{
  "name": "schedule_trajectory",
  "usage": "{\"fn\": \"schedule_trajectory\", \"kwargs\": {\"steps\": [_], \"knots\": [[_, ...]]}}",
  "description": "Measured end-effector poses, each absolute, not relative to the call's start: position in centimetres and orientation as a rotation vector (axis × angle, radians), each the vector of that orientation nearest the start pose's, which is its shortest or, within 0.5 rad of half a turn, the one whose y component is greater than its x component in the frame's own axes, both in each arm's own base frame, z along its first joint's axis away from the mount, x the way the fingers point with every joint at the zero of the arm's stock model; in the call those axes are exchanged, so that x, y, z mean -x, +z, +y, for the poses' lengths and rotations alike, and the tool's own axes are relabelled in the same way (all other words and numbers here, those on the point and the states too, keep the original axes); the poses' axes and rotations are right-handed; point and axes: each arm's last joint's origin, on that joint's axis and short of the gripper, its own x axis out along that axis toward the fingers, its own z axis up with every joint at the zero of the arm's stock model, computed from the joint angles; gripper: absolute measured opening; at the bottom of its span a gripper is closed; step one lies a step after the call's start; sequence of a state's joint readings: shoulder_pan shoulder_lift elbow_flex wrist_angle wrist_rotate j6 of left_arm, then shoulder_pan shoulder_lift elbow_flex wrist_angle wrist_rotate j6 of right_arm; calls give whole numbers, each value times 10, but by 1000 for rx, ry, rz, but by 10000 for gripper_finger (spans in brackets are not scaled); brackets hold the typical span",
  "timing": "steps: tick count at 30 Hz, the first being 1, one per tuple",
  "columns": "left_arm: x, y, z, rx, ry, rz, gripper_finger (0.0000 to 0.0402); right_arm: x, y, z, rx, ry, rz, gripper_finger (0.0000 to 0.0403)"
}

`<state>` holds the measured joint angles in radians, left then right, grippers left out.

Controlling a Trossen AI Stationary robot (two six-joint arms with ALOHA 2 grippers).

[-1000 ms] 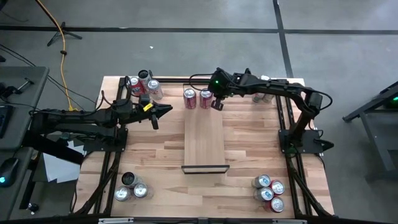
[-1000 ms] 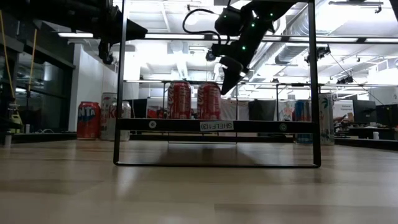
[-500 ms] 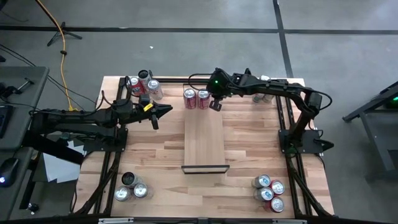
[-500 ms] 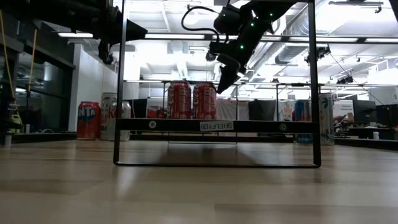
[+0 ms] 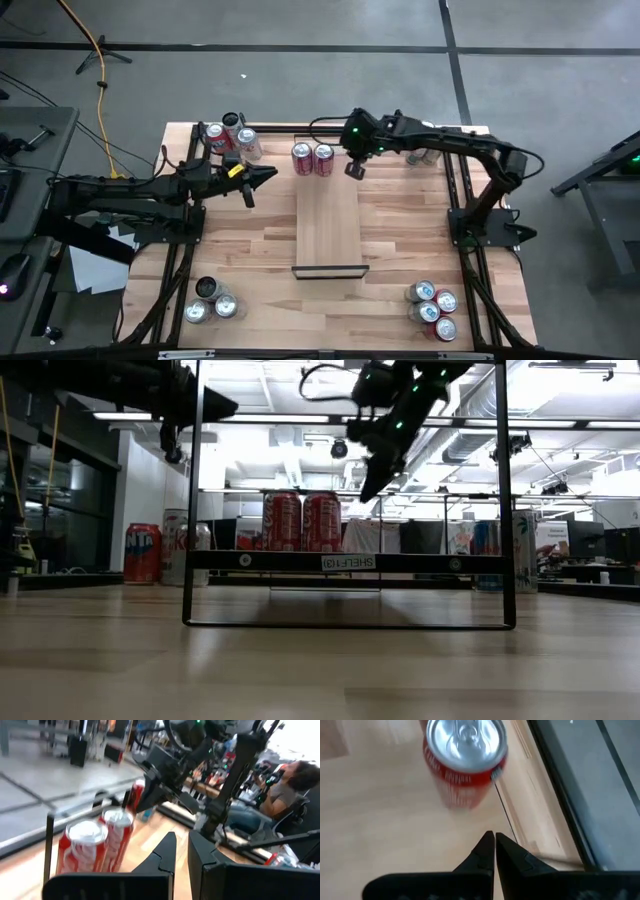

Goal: Place canned beverage on shelf
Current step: Put the red soda can on the shelf aligned with the other red soda can

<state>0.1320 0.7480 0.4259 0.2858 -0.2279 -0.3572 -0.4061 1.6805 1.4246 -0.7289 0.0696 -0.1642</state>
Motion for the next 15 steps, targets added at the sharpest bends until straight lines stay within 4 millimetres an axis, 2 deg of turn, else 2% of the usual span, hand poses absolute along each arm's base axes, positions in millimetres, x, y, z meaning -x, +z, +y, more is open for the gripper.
{"fn": "schedule_trajectory", "kwargs": {"steps": [8, 15], "knots": [[-168, 294, 49, 298, 446, -125, 9, -274, 337, -119, -51, -383, 955, 0], [-170, 322, 72, 261, 488, 52, 51, -236, 377, -104, -79, -460, 801, 0]]}}
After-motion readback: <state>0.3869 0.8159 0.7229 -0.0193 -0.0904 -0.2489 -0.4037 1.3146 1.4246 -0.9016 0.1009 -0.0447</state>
